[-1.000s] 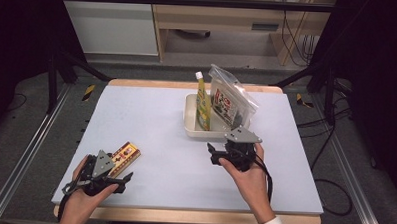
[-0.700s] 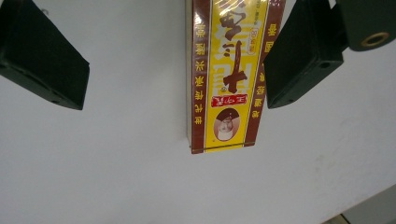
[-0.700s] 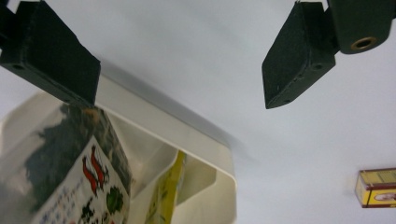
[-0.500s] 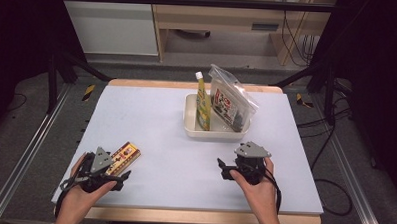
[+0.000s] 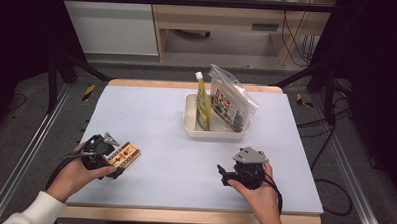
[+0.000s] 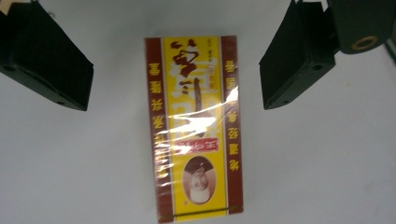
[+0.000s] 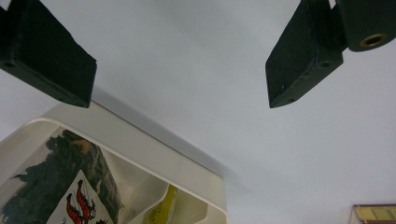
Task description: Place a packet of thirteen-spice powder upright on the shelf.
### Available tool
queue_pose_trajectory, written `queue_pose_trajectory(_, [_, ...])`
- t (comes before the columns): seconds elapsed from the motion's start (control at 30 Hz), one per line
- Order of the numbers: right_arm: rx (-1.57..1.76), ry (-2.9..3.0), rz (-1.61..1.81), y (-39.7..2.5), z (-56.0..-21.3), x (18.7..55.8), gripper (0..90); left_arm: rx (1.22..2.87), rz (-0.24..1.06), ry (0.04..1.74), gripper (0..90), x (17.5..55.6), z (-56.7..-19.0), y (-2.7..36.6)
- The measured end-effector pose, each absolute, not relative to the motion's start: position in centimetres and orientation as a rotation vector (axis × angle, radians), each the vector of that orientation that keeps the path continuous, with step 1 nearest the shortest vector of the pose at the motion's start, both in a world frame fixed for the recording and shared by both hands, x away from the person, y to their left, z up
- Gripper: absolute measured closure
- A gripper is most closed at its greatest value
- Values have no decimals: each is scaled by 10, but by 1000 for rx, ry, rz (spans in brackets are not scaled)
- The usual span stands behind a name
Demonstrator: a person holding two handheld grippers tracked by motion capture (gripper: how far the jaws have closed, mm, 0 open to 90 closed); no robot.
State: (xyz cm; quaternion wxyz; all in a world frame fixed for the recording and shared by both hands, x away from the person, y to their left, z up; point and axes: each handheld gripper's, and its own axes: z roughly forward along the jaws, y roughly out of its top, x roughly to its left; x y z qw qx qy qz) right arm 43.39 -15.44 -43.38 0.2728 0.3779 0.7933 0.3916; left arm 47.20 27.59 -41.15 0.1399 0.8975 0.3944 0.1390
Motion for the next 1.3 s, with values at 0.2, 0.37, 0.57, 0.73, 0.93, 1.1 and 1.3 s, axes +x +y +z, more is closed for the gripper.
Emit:
queue_pose_trajectory(0.2, [1033,2127,1056,-159,-435,435,108,2639,344,1154,95,477,-419,275])
queue_pose_trajectory(0.37, [1041,2144,1047,-158,-437,436,108,2683,334,1169,128,481,-432,276])
queue_pose_trajectory(0.57, [1050,2150,1052,-159,-438,436,109,2673,282,1184,236,487,-441,283])
queue_pose_trajectory(0.73, [1051,2152,1052,-158,-439,436,112,2659,282,1181,304,486,-441,285])
queue_pose_trajectory(0.93, [1029,2124,1073,-156,-436,434,126,2623,346,1122,324,481,-435,283])
queue_pose_trajectory(1.1, [1034,2128,1072,-156,-437,435,129,2608,419,1026,326,475,-428,273])
queue_pose_trajectory(1.3, [1004,2136,1082,-150,-437,438,119,2472,562,879,326,468,-421,248])
